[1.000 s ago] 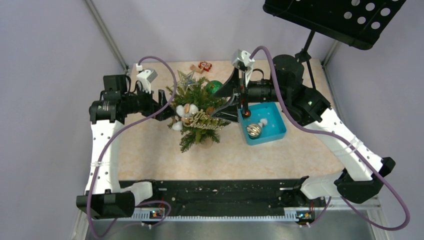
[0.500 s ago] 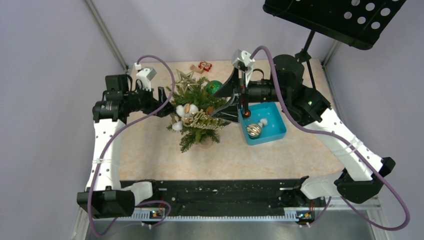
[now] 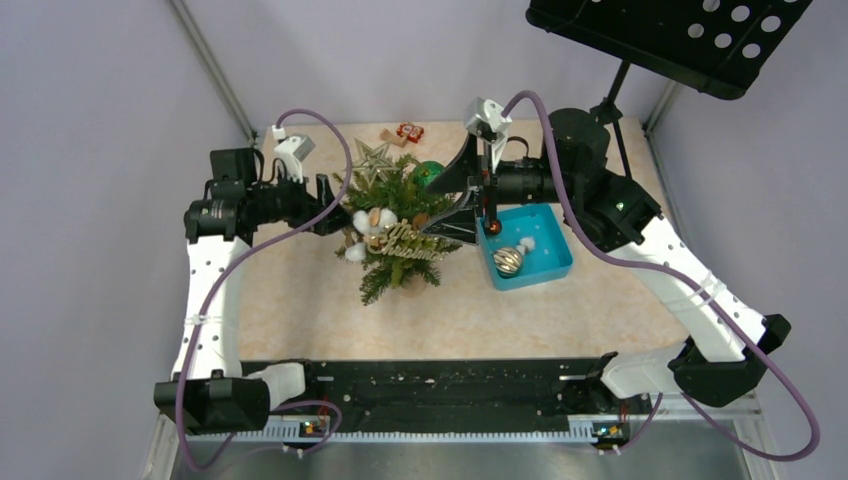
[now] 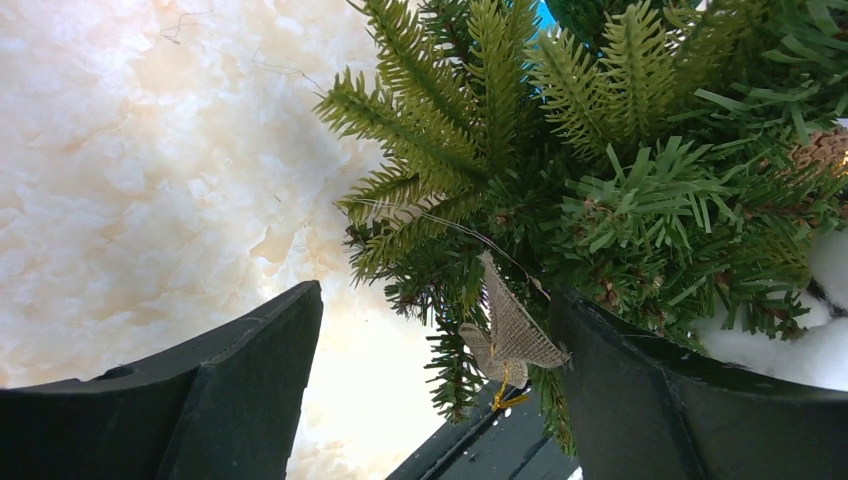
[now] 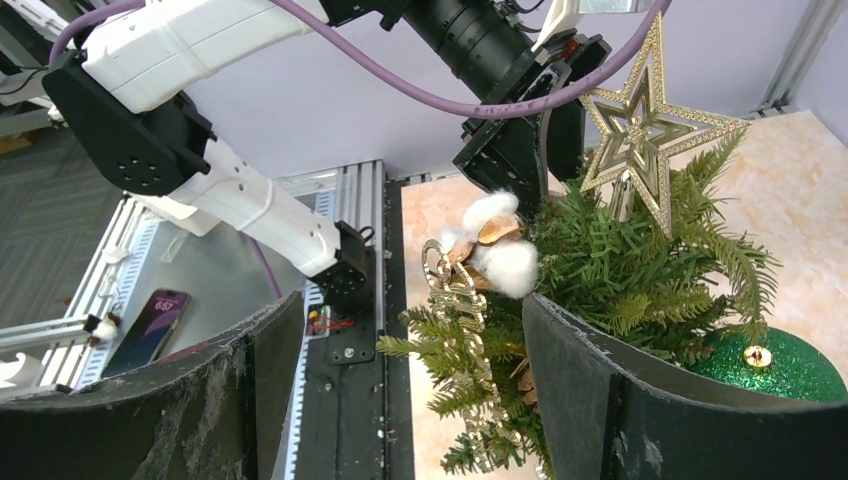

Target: Decorate the small christmas tree

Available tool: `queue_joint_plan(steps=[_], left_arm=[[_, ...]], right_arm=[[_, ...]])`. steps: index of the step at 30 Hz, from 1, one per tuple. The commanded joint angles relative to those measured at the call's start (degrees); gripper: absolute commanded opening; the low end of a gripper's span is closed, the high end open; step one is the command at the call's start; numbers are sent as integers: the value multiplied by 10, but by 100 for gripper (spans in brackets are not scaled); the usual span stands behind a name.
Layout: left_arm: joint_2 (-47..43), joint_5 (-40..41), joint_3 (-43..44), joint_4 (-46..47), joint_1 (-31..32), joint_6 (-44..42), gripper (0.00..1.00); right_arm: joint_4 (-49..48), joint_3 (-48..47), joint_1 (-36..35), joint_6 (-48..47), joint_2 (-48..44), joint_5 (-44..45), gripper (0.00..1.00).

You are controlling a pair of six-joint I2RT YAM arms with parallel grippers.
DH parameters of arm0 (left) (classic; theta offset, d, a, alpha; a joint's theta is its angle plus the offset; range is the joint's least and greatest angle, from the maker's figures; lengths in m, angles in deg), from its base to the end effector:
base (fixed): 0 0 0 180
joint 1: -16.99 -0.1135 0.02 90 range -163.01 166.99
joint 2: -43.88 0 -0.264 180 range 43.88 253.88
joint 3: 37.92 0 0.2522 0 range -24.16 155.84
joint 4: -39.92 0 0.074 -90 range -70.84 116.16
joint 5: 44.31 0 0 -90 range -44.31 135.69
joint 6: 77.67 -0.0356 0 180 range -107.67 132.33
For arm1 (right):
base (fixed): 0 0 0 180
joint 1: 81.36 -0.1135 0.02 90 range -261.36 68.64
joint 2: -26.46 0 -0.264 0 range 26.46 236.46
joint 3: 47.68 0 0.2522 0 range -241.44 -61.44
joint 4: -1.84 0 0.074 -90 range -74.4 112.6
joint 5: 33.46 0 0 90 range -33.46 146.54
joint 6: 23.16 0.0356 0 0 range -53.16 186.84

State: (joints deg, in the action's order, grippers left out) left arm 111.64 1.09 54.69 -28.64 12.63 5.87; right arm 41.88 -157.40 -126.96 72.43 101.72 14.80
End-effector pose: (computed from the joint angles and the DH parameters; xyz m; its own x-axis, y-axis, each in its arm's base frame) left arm 0.2220 -0.0081 0.3952 -0.6338 0.0320 -0.7728 0.5266 0.7497 -0.4008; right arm 0.1656 0.2030 0.5017 -0.1648 -0.0644 -0.9842 -0.9853 0.0552 0.1614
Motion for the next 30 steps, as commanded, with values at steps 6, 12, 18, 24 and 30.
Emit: queue_joint_plan(steps=[6, 12, 18, 24, 30], left_arm=[[-17, -1, 35, -30, -5, -27, 79], [-22, -3, 45, -53, -5, -36, 60], [-26, -3, 54, -70, -5, -49, 34], [-28, 3, 61, -80, -5, -51, 0], [-38, -30, 66, -88, -29, -56, 0]], right_arm=[[-20, 0, 3, 2, -3, -7, 79], [-20, 1, 3, 2, -3, -7, 79], [-20, 3, 3, 1, -3, -8, 79], [-22, 5, 3, 1, -6, -7, 79], [-21, 9, 3, -2, -10, -3, 79]])
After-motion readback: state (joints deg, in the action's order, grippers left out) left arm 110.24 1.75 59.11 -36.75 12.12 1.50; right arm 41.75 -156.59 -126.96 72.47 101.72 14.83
